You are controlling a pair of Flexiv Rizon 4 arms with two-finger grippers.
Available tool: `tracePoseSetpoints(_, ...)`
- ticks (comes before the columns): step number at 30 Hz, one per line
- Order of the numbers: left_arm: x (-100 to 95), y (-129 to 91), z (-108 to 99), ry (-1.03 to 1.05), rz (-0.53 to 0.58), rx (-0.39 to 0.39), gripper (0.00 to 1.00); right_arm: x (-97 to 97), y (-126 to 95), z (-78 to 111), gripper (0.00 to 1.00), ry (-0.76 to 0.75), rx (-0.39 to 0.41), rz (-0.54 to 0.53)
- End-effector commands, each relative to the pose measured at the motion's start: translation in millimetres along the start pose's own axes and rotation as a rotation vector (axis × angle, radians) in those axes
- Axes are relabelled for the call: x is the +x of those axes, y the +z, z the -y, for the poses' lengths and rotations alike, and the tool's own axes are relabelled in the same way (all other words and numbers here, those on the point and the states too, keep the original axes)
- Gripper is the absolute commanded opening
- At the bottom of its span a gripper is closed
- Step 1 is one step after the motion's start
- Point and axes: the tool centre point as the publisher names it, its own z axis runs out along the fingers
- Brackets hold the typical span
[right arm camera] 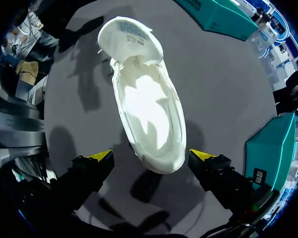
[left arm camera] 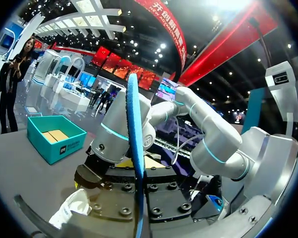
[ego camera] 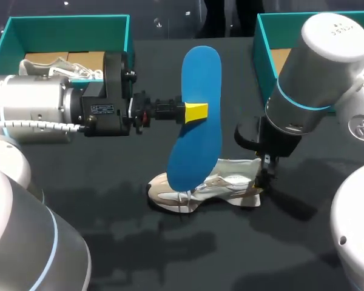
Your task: Take the shoe out of the shoebox, open the shoe tongue, remove and reinsert the insole, then place the shoe into the shoebox
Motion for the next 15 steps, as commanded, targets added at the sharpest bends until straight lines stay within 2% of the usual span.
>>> tracePoseSetpoints(1, 1.3, -0.5, -1.8, 0.000, 0.001, 0.004, 0.00, -1.0, -11.8, -12.1, 1.00, -0.007, 0.054, 0.022)
tracePoseSetpoints(6, 1.3, -0.5, -1.8, 0.000, 0.001, 0.004, 0.00, -11.9, -12.7, -33.5, 1.00, -0.045, 0.053, 0.037)
tracePoseSetpoints(15, 1.3, -0.5, -1.8, 0.000, 0.001, 0.004, 0.00, -26.1, 1.6, -60.9, 1.00, -0.063, 0.116, 0.021)
